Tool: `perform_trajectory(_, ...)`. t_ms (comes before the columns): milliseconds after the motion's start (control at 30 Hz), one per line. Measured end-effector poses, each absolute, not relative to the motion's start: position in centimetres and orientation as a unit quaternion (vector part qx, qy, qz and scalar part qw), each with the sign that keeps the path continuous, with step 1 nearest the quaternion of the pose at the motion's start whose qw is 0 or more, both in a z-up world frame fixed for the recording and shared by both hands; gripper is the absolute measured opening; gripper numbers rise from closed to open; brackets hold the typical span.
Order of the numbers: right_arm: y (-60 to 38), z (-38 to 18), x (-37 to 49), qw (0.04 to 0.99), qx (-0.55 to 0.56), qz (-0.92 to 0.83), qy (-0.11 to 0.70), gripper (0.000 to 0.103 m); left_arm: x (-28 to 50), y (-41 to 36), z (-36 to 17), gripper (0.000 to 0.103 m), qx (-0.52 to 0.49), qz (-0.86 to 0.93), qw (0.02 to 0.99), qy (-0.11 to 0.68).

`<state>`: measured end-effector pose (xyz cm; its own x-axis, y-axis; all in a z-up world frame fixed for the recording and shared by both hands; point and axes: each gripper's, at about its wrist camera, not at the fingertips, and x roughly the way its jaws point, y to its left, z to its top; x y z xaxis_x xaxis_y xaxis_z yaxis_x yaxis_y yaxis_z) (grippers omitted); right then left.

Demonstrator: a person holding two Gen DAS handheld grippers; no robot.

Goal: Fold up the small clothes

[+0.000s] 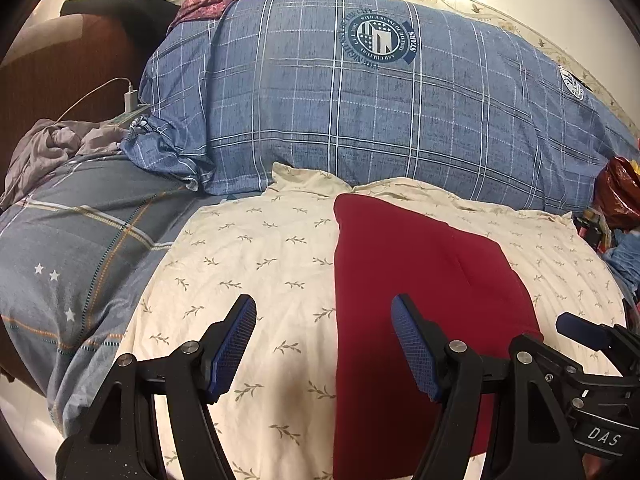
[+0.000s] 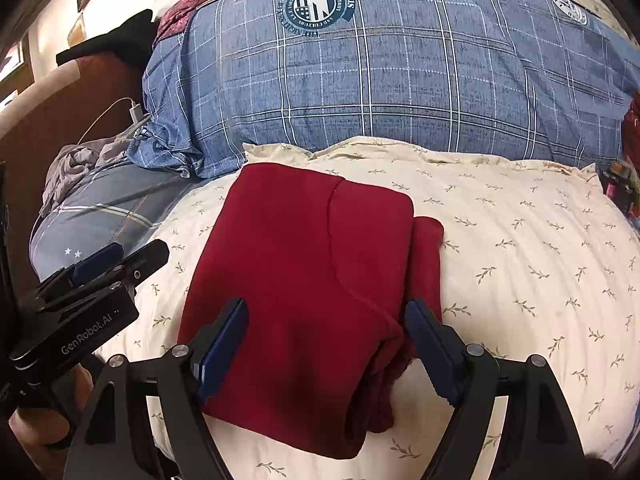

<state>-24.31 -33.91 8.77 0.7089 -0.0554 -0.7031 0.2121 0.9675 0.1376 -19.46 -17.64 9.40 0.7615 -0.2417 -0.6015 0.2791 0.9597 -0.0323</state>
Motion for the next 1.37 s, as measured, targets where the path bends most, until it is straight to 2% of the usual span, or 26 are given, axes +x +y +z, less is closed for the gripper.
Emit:
perform_trajectory(1200, -33.8, 7.5, -23.3, 0.911, 0.104, -0.068, 0.394, 0.083, -18.6, -18.9, 8.3, 0.070, 0.038, -0.134, 0.936, 0.323)
perform_trajectory(1367, -34.9, 8.2, -23.5, 0.917, 0.116, -0.063, 0.377, 0.083, -17.7, -18.5, 8.0, 0.070, 0.032, -0.137, 0.933, 0.333)
